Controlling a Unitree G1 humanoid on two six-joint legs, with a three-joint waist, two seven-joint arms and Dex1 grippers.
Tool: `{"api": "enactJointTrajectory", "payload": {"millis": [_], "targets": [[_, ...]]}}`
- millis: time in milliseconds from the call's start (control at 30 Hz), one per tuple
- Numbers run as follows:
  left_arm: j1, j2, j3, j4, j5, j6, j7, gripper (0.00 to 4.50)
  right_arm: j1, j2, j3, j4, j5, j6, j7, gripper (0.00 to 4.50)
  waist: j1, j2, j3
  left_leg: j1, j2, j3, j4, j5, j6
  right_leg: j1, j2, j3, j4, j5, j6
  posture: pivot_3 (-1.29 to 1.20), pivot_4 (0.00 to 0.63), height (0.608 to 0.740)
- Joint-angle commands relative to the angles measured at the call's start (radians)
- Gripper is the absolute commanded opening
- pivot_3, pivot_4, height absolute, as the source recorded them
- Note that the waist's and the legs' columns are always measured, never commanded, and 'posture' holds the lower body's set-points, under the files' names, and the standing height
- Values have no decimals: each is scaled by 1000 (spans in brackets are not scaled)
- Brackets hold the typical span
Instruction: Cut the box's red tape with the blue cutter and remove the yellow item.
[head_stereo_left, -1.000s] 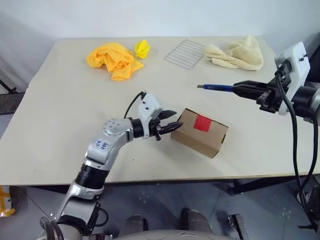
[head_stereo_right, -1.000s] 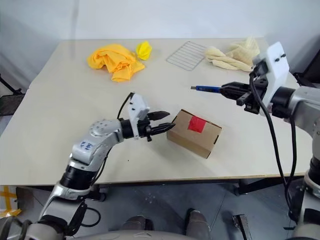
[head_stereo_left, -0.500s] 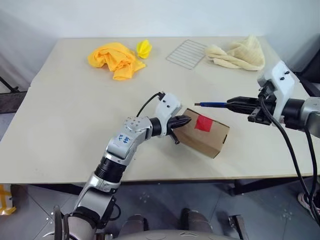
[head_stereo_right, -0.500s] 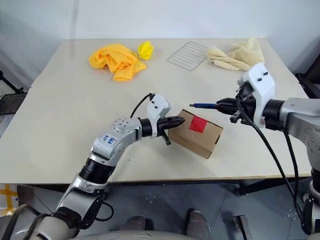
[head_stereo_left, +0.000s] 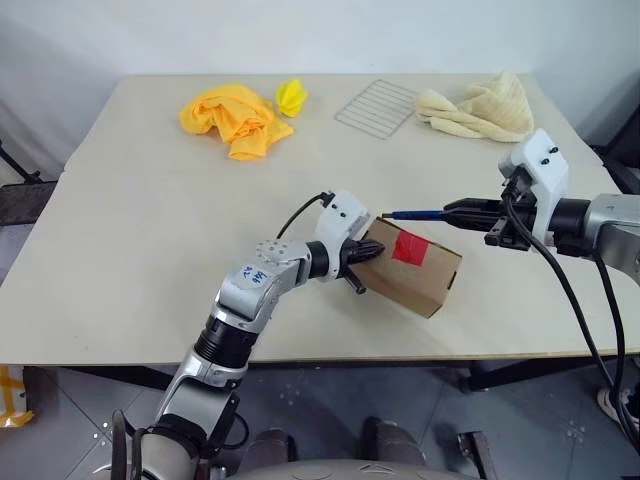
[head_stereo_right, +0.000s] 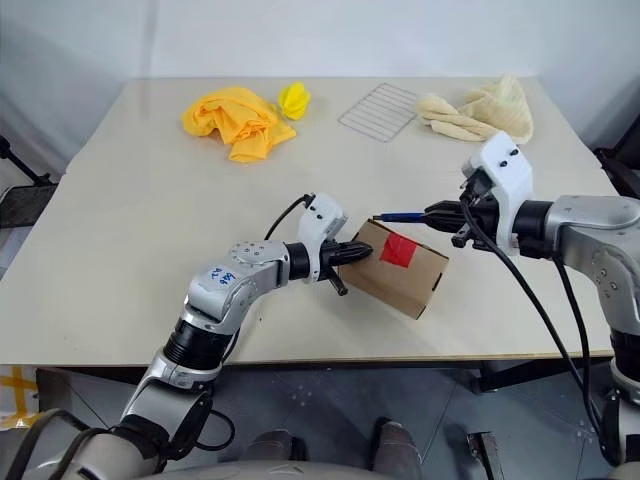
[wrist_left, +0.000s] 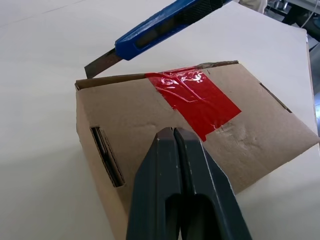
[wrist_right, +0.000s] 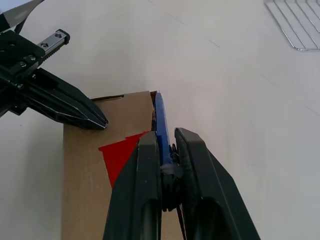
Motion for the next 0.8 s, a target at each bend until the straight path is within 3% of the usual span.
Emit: {"api": "enactJointTrajectory", "payload": {"millis": [33,467,800], "targets": [[-3,0,6,-34,-8,7,3,23,9,-10,1,-2,-21,-27,8,145,0,0,0,0,0,0,0,0,0,0,0,0,0,0,0,0,150,740],[-41,-2,23,24,-12,39,5,23,37,-34,-9,-14,-25,-17,27,145,0,0,0,0,0,0,0,0,0,0,0,0,0,0,0,0,150,740],[-47,-3,24,37,-16,55,13,23,-22,-14,-70,-13,11,-7,6,145,0,0,0,0,0,0,0,0,0,0,0,0,0,0,0,0,150,740]]}}
